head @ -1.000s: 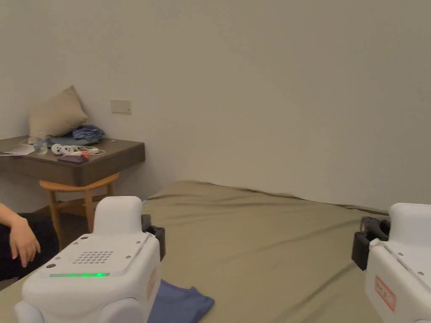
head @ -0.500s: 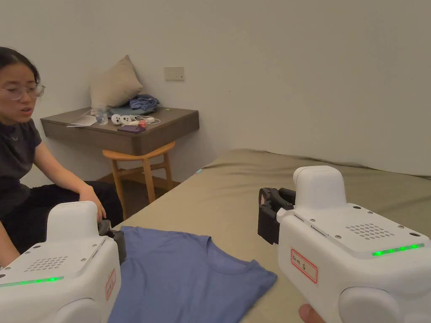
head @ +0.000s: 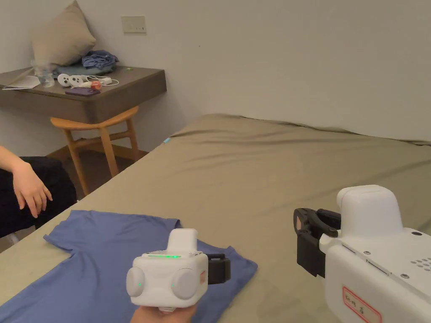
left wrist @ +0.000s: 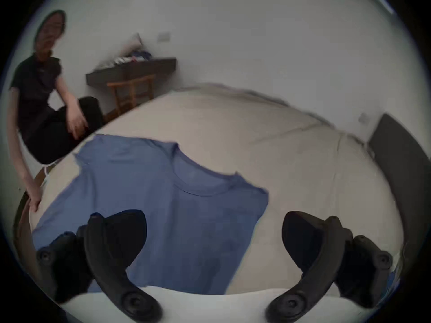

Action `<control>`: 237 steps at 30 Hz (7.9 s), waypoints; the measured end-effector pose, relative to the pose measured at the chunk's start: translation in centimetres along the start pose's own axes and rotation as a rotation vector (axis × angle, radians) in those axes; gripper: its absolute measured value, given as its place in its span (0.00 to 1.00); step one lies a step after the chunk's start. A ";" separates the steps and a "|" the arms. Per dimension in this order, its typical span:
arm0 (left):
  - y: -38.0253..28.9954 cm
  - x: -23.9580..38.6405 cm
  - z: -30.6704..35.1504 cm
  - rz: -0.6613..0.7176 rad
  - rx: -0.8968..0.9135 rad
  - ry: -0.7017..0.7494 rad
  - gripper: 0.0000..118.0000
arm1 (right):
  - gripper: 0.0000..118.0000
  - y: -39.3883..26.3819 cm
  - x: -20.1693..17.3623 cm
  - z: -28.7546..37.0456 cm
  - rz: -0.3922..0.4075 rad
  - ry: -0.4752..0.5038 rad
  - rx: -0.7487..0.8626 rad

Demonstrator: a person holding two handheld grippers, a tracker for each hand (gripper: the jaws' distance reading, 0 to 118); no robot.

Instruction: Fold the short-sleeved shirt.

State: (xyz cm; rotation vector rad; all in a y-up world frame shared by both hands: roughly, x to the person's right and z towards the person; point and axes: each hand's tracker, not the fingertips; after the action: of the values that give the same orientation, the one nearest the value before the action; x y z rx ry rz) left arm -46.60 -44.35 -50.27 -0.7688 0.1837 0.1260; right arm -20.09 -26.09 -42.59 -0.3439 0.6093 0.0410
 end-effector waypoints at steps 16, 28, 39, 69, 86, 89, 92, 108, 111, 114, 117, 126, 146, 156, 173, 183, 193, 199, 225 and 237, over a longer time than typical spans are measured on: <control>1.5 0.6 -7.0 -0.097 -0.117 0.201 0.03 | 0.03 -2.9 7.8 1.2 -0.083 -0.230 -0.034; 12.3 4.6 7.1 0.078 0.205 0.086 0.03 | 0.03 -0.4 13.8 12.2 -0.078 -0.455 0.073; 16.1 26.0 28.6 -0.157 0.426 -0.402 0.03 | 0.03 2.6 17.5 32.0 -0.042 -0.790 0.203; -7.1 51.4 15.4 -0.271 -0.145 -0.819 1.00 | 0.03 -1.0 17.9 47.2 -0.037 -0.961 0.270; -8.3 11.5 27.0 -0.033 0.121 -0.286 0.00 | 0.03 -6.4 14.9 36.9 -0.145 -0.558 0.173; -8.3 11.7 25.8 -0.042 0.122 -0.226 0.00 | 0.03 -5.9 14.5 36.1 -0.136 -0.555 0.177; -7.6 11.7 24.5 -0.002 0.108 -0.242 0.00 | 0.03 -5.6 14.3 35.4 -0.132 -0.546 0.174; 7.6 25.0 -5.8 -0.345 -0.049 -0.137 1.00 | 0.03 -10.2 18.1 29.4 -0.103 -0.573 -0.014; 9.3 27.4 -13.8 -0.298 -0.079 -0.076 1.00 | 0.03 -11.9 19.6 28.2 -0.110 -0.587 -0.085; 9.6 28.1 -19.7 -0.254 -0.120 0.023 1.00 | 0.03 -13.6 21.3 27.0 -0.128 -0.610 -0.161; 9.7 27.7 -23.5 -0.230 -0.169 0.029 1.00 | 0.03 -15.0 22.6 26.3 -0.138 -0.616 -0.199; 7.2 29.2 -18.1 -0.392 -0.029 -0.072 0.24 | 0.03 -17.9 24.0 26.8 -0.207 -0.677 -0.287; 9.0 15.0 12.5 0.080 0.269 -0.461 0.00 | 1.00 -22.5 30.5 26.9 -0.417 -0.595 -0.398; 6.8 15.3 14.0 0.033 0.220 -0.411 0.00 | 0.05 -26.9 34.9 15.7 -0.524 -0.610 -0.733; 19.4 4.5 25.2 0.421 0.587 -0.358 0.00 | 0.04 6.2 32.1 30.7 -0.139 -0.725 -0.031; 30.0 8.9 25.9 0.375 0.559 -0.316 0.00 | 0.04 21.3 38.6 26.2 -0.138 -0.834 -0.085; 38.1 14.9 17.5 0.248 0.422 -0.231 0.00 | 0.04 26.5 44.2 18.3 -0.152 -0.900 -0.144; 35.1 17.1 12.6 0.138 0.453 -0.253 0.00 | 0.04 20.6 45.6 13.7 -0.162 -0.828 -0.162; 0.6 1.9 8.4 0.372 0.005 -0.484 0.00 | 0.04 -20.6 35.2 25.2 -0.444 -0.521 -0.512; -10.1 -3.2 10.5 0.192 -0.304 -0.226 0.00 | 0.04 -28.8 28.3 30.8 -0.562 -0.479 -0.832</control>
State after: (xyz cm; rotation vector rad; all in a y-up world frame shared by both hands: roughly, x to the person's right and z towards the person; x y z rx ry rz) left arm -46.67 -44.36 -35.33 -1.0310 0.0225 0.4285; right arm 24.20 -44.86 -26.32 -1.2616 -0.0277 -0.1651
